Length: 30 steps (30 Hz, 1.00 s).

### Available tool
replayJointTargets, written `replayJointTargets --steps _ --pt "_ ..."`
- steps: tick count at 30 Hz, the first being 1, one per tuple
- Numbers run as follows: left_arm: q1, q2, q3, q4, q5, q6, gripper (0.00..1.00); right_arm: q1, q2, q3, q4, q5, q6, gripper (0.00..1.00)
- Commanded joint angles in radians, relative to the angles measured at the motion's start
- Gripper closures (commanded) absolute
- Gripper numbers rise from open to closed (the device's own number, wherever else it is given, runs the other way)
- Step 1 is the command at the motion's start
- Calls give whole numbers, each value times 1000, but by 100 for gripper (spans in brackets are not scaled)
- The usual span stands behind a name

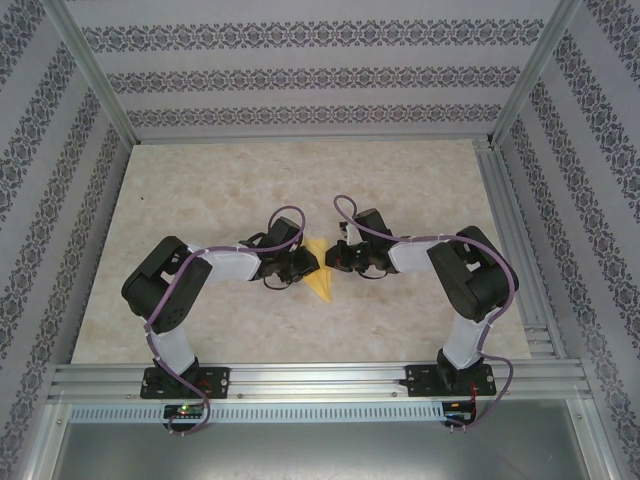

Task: Fold a paper plane with a square sheet of paper (fold left side to right side)
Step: Fourth fold the wing at the center of the table.

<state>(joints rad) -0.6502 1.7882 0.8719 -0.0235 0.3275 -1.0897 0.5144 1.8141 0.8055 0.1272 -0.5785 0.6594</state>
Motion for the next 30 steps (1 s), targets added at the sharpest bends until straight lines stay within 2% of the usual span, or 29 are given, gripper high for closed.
replayJointTargets --steps 1,10,19,21,23,26,30 --pt "-6 26 30 -23 -11 8 78 -8 7 8 5 -5 -26 97" --pt "-20 71 68 -97 -17 30 78 -10 6 28 -20 9 -42 87" --pt "-26 107 92 -166 -32 37 78 -33 -108 -2 -81 84 -71 64" --pt "-28 108 93 -167 -34 37 78 -44 -146 -16 -103 97 -82 62" --pt "-28 107 98 -170 -35 38 78 -47 -185 -36 -117 94 -87 63" --pt "-29 106 104 -174 -36 39 78 -33 -238 -73 -109 42 -69 75" --pt "-29 106 105 -175 -35 40 78 9 -281 -150 -42 8 12 85"
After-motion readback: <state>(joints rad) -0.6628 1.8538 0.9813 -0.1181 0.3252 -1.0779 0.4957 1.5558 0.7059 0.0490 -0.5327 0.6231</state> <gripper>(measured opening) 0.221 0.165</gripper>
